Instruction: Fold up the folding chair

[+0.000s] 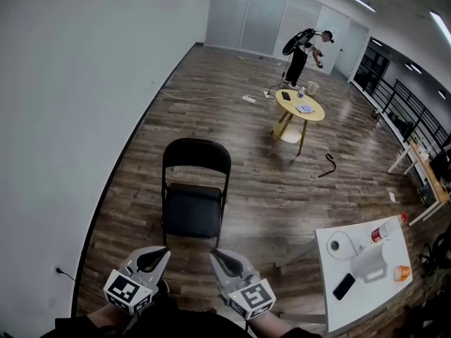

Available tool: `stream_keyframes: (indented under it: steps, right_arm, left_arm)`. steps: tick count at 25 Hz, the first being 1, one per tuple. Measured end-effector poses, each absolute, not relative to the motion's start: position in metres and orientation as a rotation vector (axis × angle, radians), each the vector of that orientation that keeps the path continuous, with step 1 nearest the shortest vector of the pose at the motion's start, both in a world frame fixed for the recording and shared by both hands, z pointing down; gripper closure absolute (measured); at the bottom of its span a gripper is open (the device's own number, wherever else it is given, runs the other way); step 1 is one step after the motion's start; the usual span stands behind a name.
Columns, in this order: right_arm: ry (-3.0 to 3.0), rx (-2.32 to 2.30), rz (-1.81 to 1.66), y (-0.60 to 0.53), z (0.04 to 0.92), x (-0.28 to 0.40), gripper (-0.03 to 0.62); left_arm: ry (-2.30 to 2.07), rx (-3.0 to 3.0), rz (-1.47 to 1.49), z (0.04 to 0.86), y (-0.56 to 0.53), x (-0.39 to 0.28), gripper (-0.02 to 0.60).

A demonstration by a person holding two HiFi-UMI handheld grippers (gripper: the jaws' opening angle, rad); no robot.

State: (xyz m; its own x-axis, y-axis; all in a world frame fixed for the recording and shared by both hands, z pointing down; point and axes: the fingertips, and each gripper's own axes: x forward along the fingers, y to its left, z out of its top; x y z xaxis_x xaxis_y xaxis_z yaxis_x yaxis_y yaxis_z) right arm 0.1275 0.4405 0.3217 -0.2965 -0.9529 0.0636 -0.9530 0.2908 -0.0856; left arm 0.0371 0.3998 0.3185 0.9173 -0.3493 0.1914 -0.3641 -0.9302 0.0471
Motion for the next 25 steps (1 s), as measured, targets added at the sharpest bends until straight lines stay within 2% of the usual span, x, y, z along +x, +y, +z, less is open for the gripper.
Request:
stream_keyframes:
  steps: [12, 25]
  right_arm:
    - [-2.445, 1.919, 0.185, 0.381, 0.314, 0.120, 0.560]
    - [-2.286, 1.946, 0.262, 0.320, 0.342, 0.108, 0.548]
  left_arm:
    - [-0.499, 3.049, 0.279, 0.318, 0.334, 0.031, 0.580]
    - [-0.379, 3.011, 0.308, 0.343, 0.270, 0.015, 0.546]
